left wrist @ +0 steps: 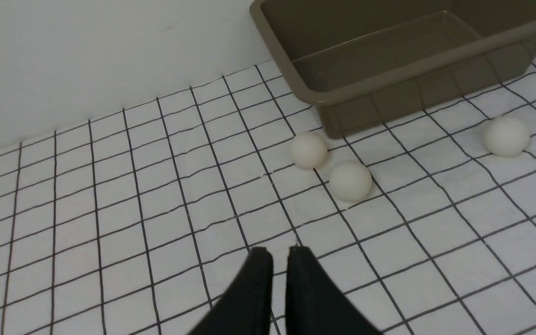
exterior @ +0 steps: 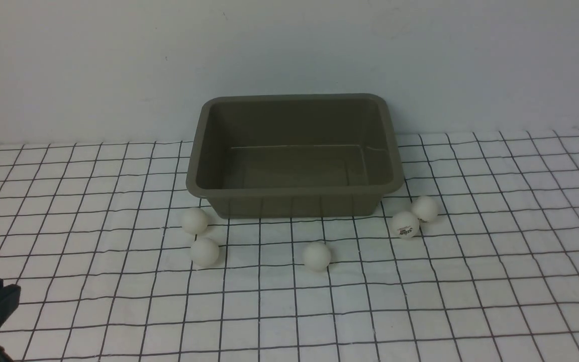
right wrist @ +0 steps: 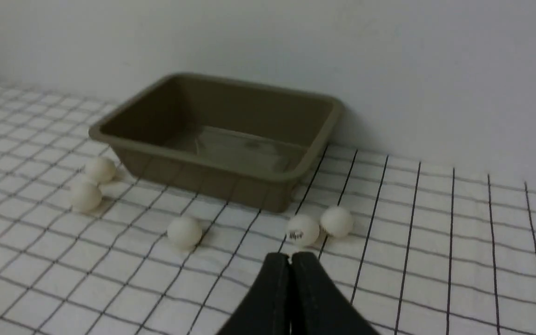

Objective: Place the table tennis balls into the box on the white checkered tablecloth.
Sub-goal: 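Reach for and grasp a ping pong ball on the table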

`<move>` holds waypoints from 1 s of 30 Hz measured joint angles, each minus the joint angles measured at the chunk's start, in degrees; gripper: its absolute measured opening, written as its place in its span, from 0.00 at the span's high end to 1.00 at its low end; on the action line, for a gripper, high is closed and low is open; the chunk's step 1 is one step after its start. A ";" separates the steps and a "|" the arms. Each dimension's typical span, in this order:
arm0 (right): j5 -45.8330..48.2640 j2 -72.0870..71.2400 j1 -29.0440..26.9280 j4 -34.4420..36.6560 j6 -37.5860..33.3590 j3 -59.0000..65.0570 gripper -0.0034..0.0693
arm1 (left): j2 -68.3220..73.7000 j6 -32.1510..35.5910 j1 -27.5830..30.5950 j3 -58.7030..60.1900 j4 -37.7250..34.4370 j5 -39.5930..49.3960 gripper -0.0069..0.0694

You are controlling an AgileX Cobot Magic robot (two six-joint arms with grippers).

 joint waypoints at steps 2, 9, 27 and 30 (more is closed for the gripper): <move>1.05 4.39 0.00 0.00 -1.49 -1.01 0.92 | 0.00 0.24 0.00 0.00 0.13 1.07 0.70; 1.66 19.23 0.00 0.18 -5.00 -6.35 0.69 | 0.00 0.32 0.00 0.00 0.19 1.28 0.48; 1.97 60.45 0.00 -1.25 -13.64 -27.51 0.52 | 0.00 0.32 0.00 0.00 0.19 1.22 0.47; 2.25 68.21 0.05 -1.14 -13.78 -32.21 0.52 | 0.00 0.32 0.00 0.00 0.19 1.22 0.47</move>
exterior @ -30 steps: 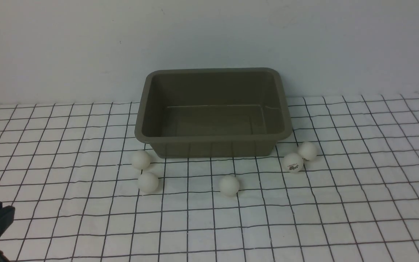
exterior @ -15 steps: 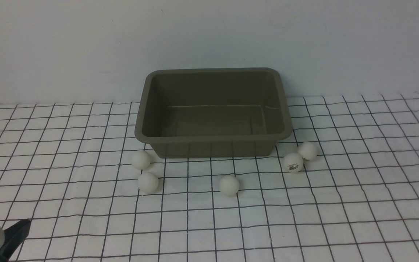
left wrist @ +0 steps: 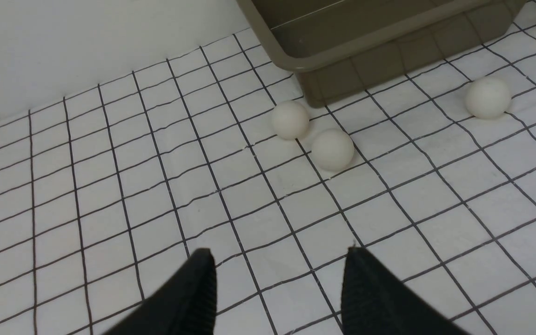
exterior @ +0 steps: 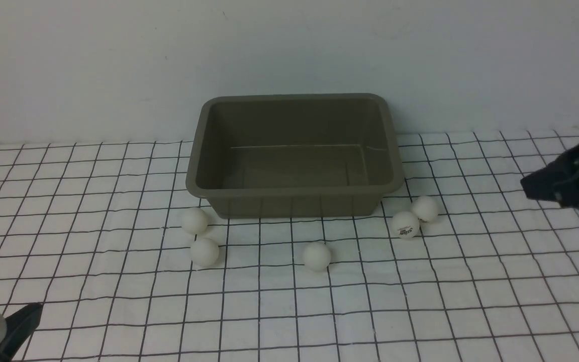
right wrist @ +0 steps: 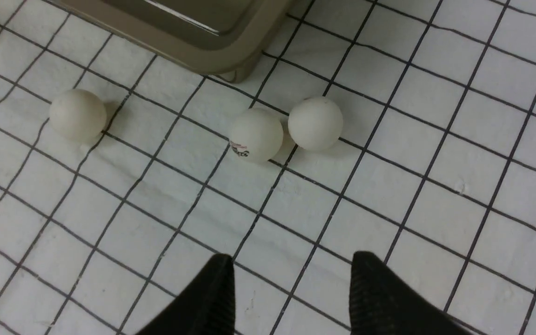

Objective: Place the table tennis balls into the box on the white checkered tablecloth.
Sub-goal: 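Reach for and grasp a ping pong ball on the table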

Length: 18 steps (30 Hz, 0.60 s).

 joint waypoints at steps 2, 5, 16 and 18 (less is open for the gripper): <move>-0.06 3.92 0.00 0.00 0.00 -2.51 0.52 | 0.00 -0.11 0.00 0.00 0.00 0.00 0.47; -0.41 8.88 0.00 0.62 -0.05 -5.54 0.51 | 0.00 -0.35 0.00 0.00 0.00 0.00 0.47; -4.62 23.22 5.62 0.04 -2.32 -12.15 0.50 | 0.00 -0.57 0.00 0.00 0.00 0.30 0.47; -5.18 24.93 6.42 0.04 -1.91 -13.63 0.49 | 0.00 -0.57 0.00 0.00 0.04 0.53 0.47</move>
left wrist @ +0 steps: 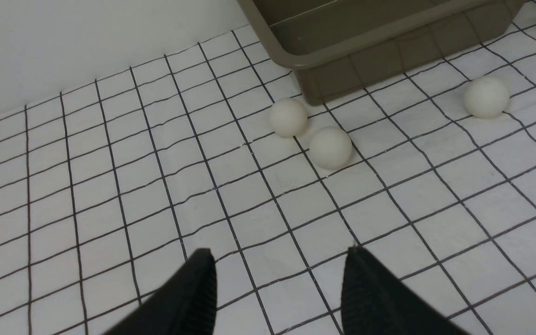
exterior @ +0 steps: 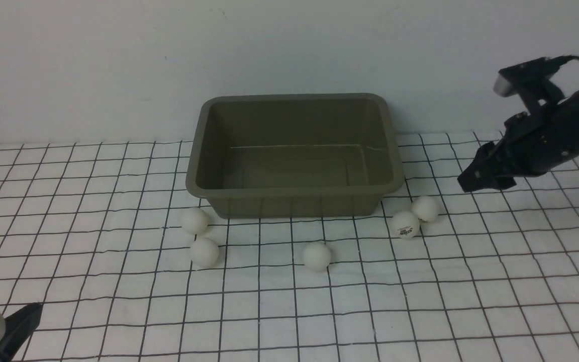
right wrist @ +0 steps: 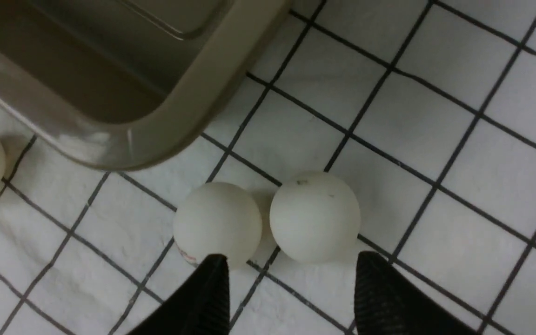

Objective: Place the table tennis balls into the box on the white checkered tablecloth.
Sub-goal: 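Reach for and grasp a ping pong ball on the table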

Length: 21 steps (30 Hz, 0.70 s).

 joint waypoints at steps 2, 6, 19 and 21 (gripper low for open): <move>-0.69 2.12 0.39 0.00 1.31 -1.54 0.45 | 0.00 0.00 0.00 0.00 0.00 0.34 0.47; -1.21 5.38 0.44 -0.66 3.37 -4.46 0.36 | 0.00 0.00 0.00 0.00 0.00 1.78 0.47; -1.70 6.89 0.44 -2.36 3.82 -5.07 0.34 | 0.00 -0.04 0.00 0.00 0.20 2.69 0.47; -1.77 7.58 0.44 -2.15 3.82 -5.07 0.34 | 0.00 -0.04 0.00 0.00 0.20 2.69 0.47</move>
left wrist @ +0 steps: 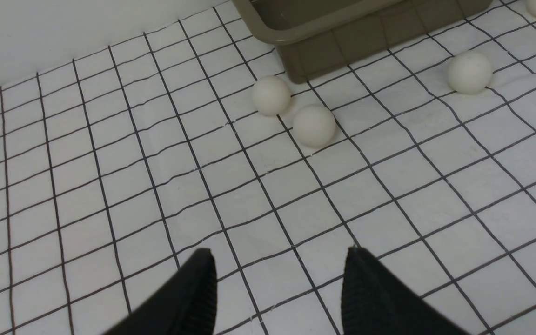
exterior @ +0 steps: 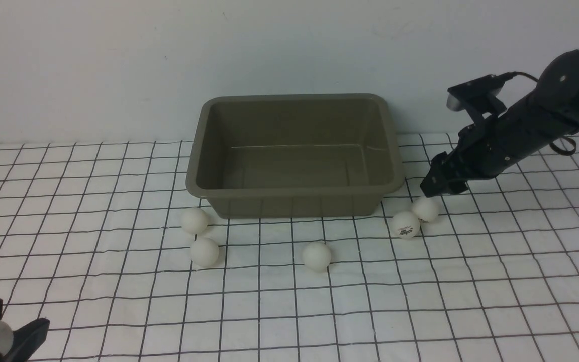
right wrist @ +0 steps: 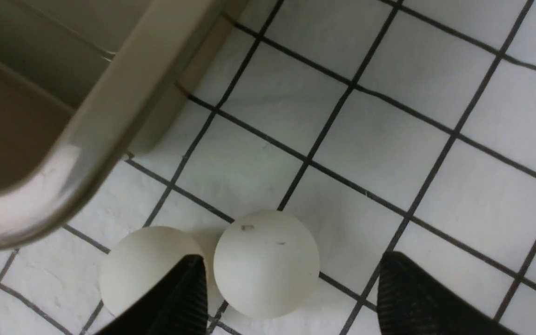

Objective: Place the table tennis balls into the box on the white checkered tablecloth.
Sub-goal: 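Reach for and grasp a ping pong ball on the table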

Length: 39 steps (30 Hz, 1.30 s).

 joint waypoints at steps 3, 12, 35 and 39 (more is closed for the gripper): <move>0.00 1.11 0.00 0.53 0.00 0.00 0.34 | 0.00 0.00 0.00 0.00 0.00 0.00 0.47; -0.29 2.09 0.00 1.21 -0.89 0.00 0.34 | 0.00 0.00 0.00 0.00 0.00 0.00 0.47; -1.17 4.97 0.94 4.72 -3.32 -0.25 0.34 | 0.00 0.00 0.00 0.00 0.00 0.00 0.47; -1.73 5.52 1.23 4.84 -4.06 -0.25 0.38 | 0.00 0.00 0.00 0.00 0.00 0.06 0.47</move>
